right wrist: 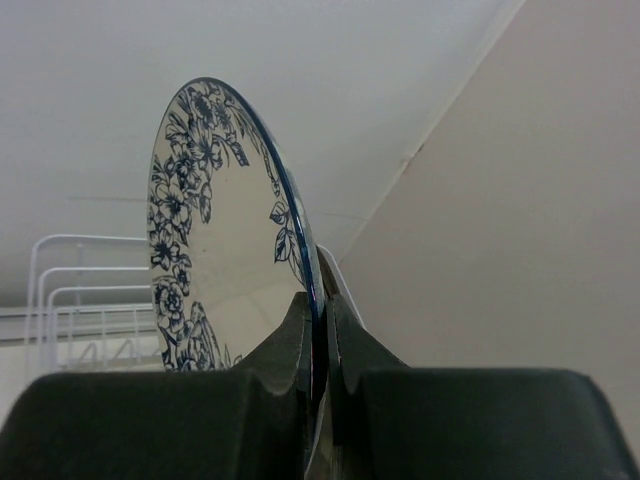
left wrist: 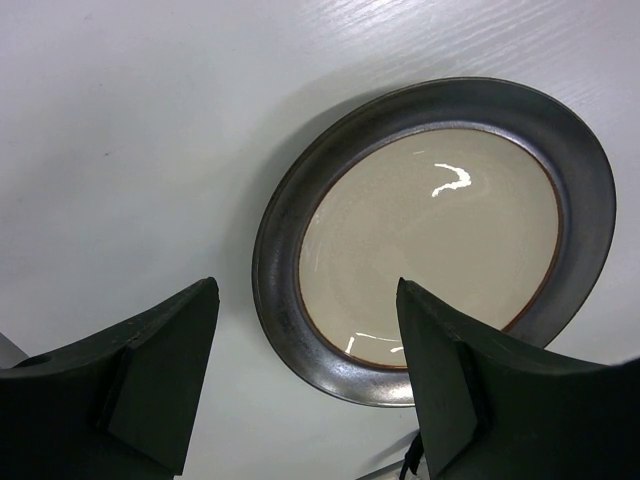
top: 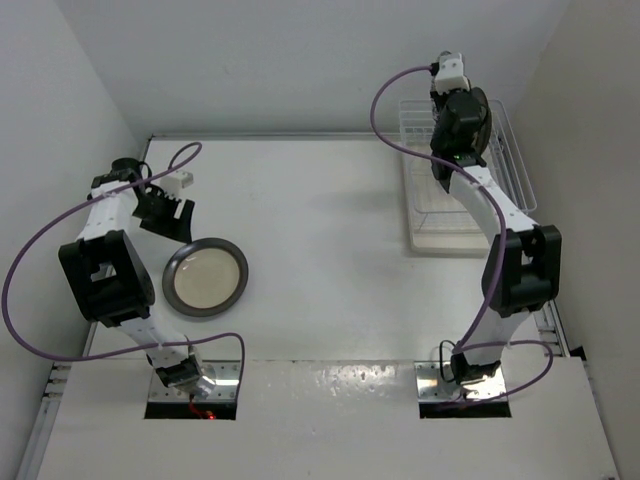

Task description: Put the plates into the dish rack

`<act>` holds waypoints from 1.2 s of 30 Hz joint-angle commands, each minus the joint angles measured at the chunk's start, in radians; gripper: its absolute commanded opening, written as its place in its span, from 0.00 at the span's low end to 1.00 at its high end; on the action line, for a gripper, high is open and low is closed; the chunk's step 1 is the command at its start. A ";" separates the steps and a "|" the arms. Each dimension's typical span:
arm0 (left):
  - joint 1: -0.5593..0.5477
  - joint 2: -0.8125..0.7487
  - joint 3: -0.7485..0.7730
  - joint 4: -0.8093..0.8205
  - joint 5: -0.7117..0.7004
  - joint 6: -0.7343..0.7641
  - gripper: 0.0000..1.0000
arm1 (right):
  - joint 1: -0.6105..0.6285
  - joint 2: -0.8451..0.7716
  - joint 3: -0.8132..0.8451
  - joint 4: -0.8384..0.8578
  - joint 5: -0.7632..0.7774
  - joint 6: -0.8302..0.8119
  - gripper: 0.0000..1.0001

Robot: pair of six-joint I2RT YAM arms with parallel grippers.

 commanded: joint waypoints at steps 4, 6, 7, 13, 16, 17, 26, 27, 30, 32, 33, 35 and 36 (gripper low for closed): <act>-0.012 -0.029 -0.013 0.008 0.011 -0.019 0.77 | -0.023 0.005 0.075 0.268 0.059 -0.047 0.00; -0.012 -0.029 -0.022 0.008 0.011 -0.019 0.77 | -0.025 0.013 0.066 0.268 0.059 -0.032 0.00; -0.012 -0.029 -0.022 0.008 0.011 -0.019 0.77 | -0.026 0.014 0.063 0.283 0.068 -0.032 0.00; -0.012 -0.029 -0.022 0.008 0.002 -0.019 0.77 | -0.045 0.039 0.037 0.298 0.074 -0.018 0.00; -0.012 -0.029 -0.022 0.008 0.002 -0.019 0.77 | -0.048 0.033 0.017 0.278 0.076 0.016 0.00; -0.012 -0.029 -0.022 0.008 0.002 -0.019 0.77 | -0.048 0.034 0.005 0.278 0.077 0.023 0.00; -0.012 -0.029 -0.031 0.008 -0.007 -0.019 0.77 | -0.048 0.041 -0.083 0.308 0.114 0.046 0.00; -0.012 -0.029 -0.031 0.008 -0.007 -0.019 0.77 | -0.046 0.041 -0.098 0.311 0.117 0.053 0.00; -0.012 -0.029 -0.031 0.008 -0.007 -0.019 0.77 | -0.043 0.044 -0.126 0.314 0.123 0.065 0.00; -0.012 -0.029 -0.031 0.008 -0.007 -0.019 0.77 | -0.039 0.041 -0.146 0.311 0.126 0.088 0.00; -0.012 -0.029 -0.031 0.008 -0.007 -0.019 0.77 | -0.037 0.044 -0.149 0.309 0.130 0.095 0.00; -0.012 -0.029 -0.031 0.008 -0.007 -0.019 0.77 | -0.035 0.045 -0.164 0.294 0.133 0.140 0.00; -0.012 -0.029 -0.031 0.008 -0.007 -0.019 0.77 | -0.038 0.047 -0.166 0.289 0.134 0.151 0.00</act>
